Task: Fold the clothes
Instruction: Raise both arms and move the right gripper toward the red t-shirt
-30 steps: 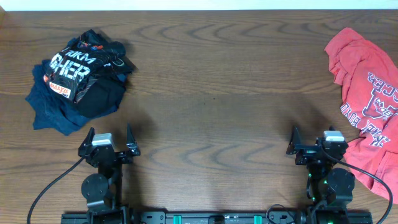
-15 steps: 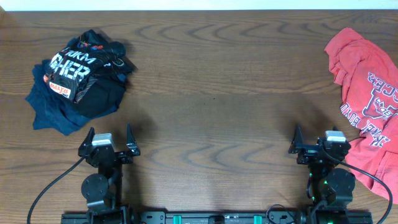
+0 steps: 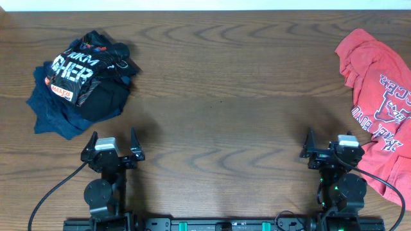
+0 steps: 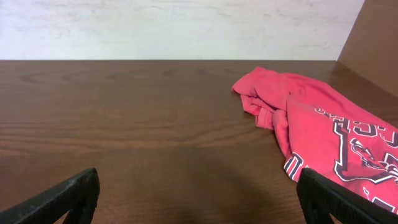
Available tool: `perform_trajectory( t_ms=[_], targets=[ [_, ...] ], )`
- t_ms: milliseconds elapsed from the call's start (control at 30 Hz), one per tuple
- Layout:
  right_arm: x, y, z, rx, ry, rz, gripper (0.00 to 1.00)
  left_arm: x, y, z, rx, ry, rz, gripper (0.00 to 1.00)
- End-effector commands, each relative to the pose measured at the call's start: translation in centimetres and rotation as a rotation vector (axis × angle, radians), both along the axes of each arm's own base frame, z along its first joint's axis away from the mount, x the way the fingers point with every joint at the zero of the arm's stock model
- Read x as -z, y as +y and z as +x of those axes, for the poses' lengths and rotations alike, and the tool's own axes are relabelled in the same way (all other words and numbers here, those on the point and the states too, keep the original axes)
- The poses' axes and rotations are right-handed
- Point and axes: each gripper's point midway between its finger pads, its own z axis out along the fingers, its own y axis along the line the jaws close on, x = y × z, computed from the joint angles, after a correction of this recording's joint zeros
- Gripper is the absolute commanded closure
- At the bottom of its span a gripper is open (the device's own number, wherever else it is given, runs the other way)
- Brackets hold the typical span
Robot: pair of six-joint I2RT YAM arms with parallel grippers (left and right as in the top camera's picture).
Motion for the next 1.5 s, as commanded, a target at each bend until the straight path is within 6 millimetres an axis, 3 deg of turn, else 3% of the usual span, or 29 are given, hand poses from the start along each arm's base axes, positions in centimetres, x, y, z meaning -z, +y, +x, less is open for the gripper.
perform_trajectory(
  t_ms=[0, 333, 667, 1133, 1233, 1467],
  targets=[
    [0.2, 0.3, 0.0, -0.011, 0.002, 0.018, 0.01, 1.3, -0.4, -0.1, 0.013, 0.039, -0.067, 0.02],
    [0.1, -0.1, -0.1, 0.011, 0.008, 0.014, 0.01, -0.2, -0.4, -0.5, 0.011, 0.064, -0.081, 0.02],
    [-0.5, -1.7, 0.0, 0.105, 0.073, -0.006, 0.01, -1.9, -0.4, -0.1, 0.008, 0.147, -0.095, 0.02],
    [-2.0, -2.0, 3.5, 0.132, 0.378, 0.006, 0.01, -2.7, -0.2, 1.1, -0.002, 0.421, -0.141, 0.02],
    [-1.3, -2.2, 4.2, 0.132, 0.506, 0.017, 0.01, -2.6, -0.2, 1.0, -0.005, 0.505, -0.155, 0.02],
    [2.5, -3.3, 3.9, 0.186, 0.821, 0.158, 0.01, -3.2, -0.4, 0.2, -0.003, 0.680, -0.188, 0.02]
  ],
)
